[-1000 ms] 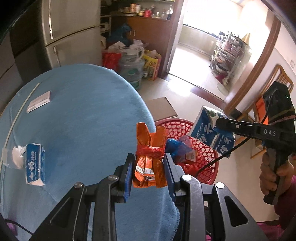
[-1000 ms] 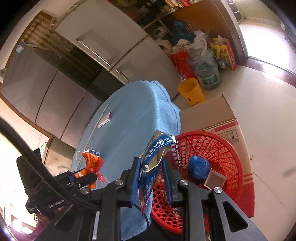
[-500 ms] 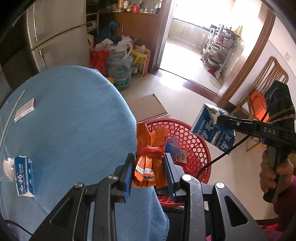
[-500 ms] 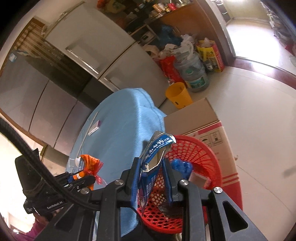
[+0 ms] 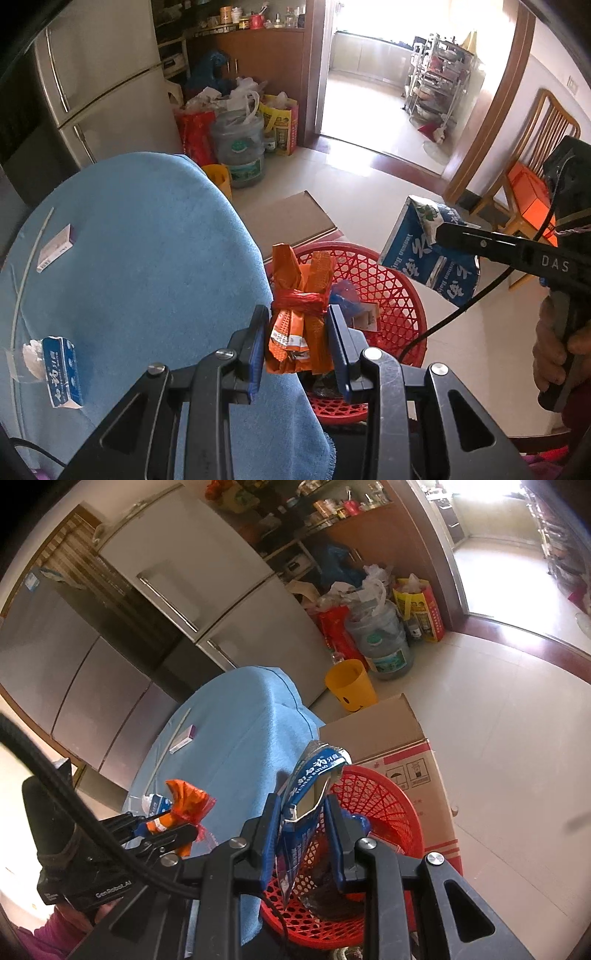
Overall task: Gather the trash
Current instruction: 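Open the left tool to drop the orange wrapper while the right tool drops the blue wrapper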
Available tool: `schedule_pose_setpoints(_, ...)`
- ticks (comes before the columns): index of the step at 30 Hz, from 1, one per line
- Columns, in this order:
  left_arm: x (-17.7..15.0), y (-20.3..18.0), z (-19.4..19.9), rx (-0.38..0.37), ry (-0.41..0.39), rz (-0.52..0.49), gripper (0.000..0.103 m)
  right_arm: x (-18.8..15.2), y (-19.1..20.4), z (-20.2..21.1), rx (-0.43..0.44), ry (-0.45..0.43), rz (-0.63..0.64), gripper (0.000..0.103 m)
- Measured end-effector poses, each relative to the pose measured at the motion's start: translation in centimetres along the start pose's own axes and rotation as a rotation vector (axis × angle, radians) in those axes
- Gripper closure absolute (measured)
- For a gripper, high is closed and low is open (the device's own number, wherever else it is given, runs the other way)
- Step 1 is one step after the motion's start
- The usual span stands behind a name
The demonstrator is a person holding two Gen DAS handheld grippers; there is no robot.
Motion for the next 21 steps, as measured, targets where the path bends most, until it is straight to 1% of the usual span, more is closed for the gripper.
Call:
schedule_pose_setpoints(13, 0.09, -0.30, -0.46, 0.079, 0.016, -0.034, 0.070, -0.30, -0.40, -0.54, 0.015, 0.016, -0.025, 0.077)
schedule_pose_setpoints(21, 0.25, -0.90, -0.72, 0.091, 0.018, -0.054, 0.069, -0.66, -0.57, -0.80, 0.015, 0.029, -0.035, 0.077)
Point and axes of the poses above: each gripper's, at about its wrist camera, not at the fingertips, and z roughly against the way its jaws point, y to its left, x to its top, the point moved 8 cm from there along -z, roughly the way its jaws point, and after that the axes turned 1 degree about -x, right-handed, at the moved point
